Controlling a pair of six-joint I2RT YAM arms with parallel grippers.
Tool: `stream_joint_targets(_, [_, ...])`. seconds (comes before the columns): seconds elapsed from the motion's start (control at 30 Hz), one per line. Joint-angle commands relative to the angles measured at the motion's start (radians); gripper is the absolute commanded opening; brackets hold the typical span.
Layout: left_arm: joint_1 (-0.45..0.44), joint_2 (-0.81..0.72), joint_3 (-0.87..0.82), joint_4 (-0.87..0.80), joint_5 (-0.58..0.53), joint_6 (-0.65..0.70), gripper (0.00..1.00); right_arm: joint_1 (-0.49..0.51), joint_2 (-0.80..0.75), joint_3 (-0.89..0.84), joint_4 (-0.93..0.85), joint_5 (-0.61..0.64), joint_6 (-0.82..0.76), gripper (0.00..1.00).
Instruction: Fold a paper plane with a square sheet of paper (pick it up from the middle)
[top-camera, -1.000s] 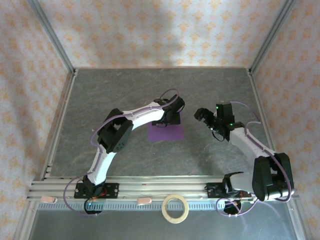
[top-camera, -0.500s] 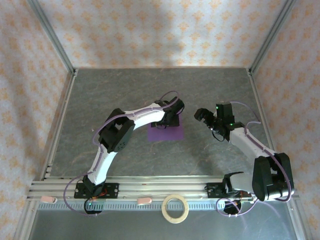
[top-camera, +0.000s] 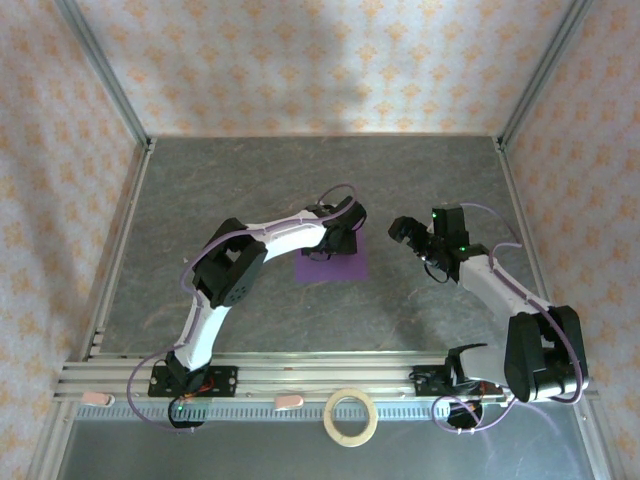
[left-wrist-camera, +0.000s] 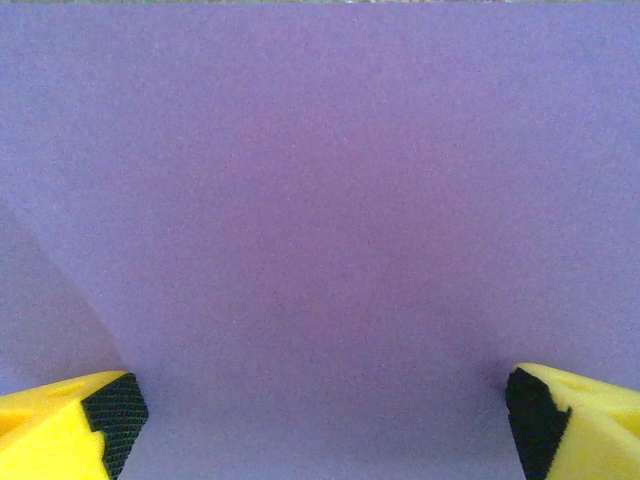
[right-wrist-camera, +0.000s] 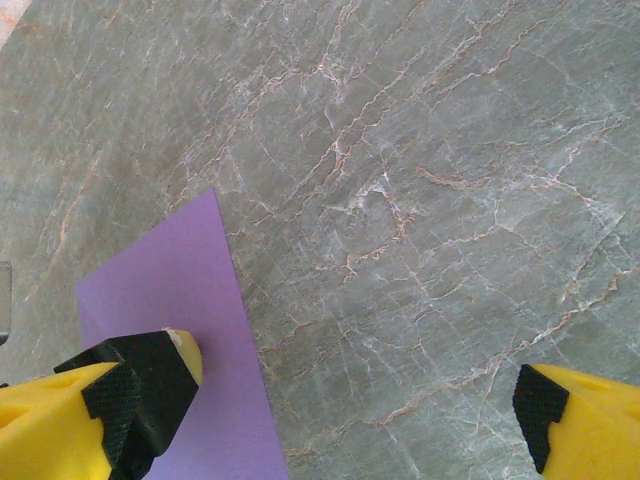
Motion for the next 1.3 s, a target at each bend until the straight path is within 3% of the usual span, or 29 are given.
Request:
stream_joint_targets(0.0, [0.008,0.061,-0.043,-0.045,0.033,-0.008,0.94,-0.001,-0.010,-0.016,-0.015,0.004,-0.003,0.99])
stream_joint_targets(0.43, [0.003,0.059,-0.036,-0.045,0.026,0.008,0.88,-0.001,-0.010,-0.013,-0.013,0.002,0.006,0.99])
stream_joint_targets(0.8, [0.004,0.048,0.018,-0.061,0.072,0.076,0.59,-0.001,0.009,0.003,-0.001,-0.038,0.030,1.00])
stream_joint_targets(0.97, [0.004,0.036,0.045,-0.078,0.085,0.108,0.56,-0.001,0.013,0.005,0.000,-0.046,0.041,1.00])
stream_joint_targets(1.27, [0.015,-0.016,0.050,-0.040,0.143,0.170,0.33,-0.001,0.049,0.004,0.024,-0.096,0.064,1.00])
